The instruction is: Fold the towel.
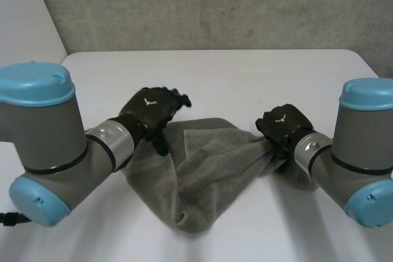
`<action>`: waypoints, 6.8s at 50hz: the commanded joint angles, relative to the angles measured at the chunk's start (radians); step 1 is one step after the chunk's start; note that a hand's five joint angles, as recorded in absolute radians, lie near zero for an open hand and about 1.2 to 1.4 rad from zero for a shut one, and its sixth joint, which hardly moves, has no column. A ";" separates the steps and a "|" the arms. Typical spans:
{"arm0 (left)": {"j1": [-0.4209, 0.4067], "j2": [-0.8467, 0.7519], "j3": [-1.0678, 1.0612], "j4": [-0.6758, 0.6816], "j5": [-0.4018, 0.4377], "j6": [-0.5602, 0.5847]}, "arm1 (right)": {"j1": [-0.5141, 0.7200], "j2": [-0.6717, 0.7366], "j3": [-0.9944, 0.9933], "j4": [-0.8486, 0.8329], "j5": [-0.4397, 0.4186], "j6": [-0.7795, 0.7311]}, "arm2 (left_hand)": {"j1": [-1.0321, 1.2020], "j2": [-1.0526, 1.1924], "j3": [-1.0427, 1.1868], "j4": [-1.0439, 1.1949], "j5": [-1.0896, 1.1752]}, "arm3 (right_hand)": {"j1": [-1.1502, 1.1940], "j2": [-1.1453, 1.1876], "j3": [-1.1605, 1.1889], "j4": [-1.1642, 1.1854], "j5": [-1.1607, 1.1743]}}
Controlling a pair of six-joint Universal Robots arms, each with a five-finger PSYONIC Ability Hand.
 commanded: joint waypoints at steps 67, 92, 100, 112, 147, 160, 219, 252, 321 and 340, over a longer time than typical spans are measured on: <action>0.038 -0.233 0.095 -0.107 0.084 0.307 | -0.008 0.014 -0.070 -0.023 -0.013 0.004 | 1.037 1.030 1.036 1.036 1.036 | 0.457 0.217 0.208 0.204 0.251; 0.052 0.088 0.074 0.376 -0.264 0.035 | -0.010 -0.080 -0.289 -0.283 0.102 0.280 | 1.037 1.030 1.036 1.036 1.036 | 0.457 0.217 0.208 0.204 0.251; 0.061 0.063 -0.198 0.383 -0.243 0.039 | -0.011 -0.044 -0.142 0.111 -0.022 0.052 | 1.037 1.030 1.036 1.036 1.036 | 0.457 0.217 0.208 0.204 0.251; 0.098 0.054 -0.321 0.353 -0.244 0.042 | -0.122 -0.131 0.078 0.495 -0.024 -0.298 | 1.037 1.030 1.036 1.036 1.036 | 0.457 0.217 0.208 0.204 0.251; 0.044 0.345 -0.373 0.314 -0.238 0.037 | 0.176 0.254 -0.416 0.253 -0.378 0.002 | 1.037 1.030 1.036 1.036 1.036 | -0.358 -0.598 -0.607 -0.612 -0.564; 0.056 0.312 -0.314 0.324 -0.238 0.040 | 0.191 0.292 -0.539 0.184 -0.300 -0.012 | 1.037 1.030 1.036 1.036 1.036 | 0.457 0.217 0.208 0.204 0.251; 0.032 0.143 -0.421 -0.005 -0.510 0.014 | -0.007 -0.031 0.093 0.139 -0.188 -0.039 | 0.242 0.235 0.241 0.240 0.241 | 0.457 0.217 0.208 0.204 0.251; 0.395 0.190 -0.343 0.066 0.196 0.100 | -0.042 -0.164 0.092 0.020 -0.186 0.200 | -0.014 -0.021 -0.015 -0.015 -0.014 | 0.457 0.217 0.208 0.204 0.251; 0.288 0.633 -0.292 0.084 -0.160 0.032 | -0.044 -0.372 -0.209 0.441 -0.151 0.042 | 1.037 1.030 1.036 1.036 1.036 | 0.457 0.217 0.208 0.204 0.251; 0.285 0.293 -0.079 -0.186 -0.166 0.108 | -0.085 -0.120 -0.410 0.667 -0.137 -0.174 | 1.037 1.030 1.036 1.036 1.036 | 0.457 0.217 0.208 0.204 0.251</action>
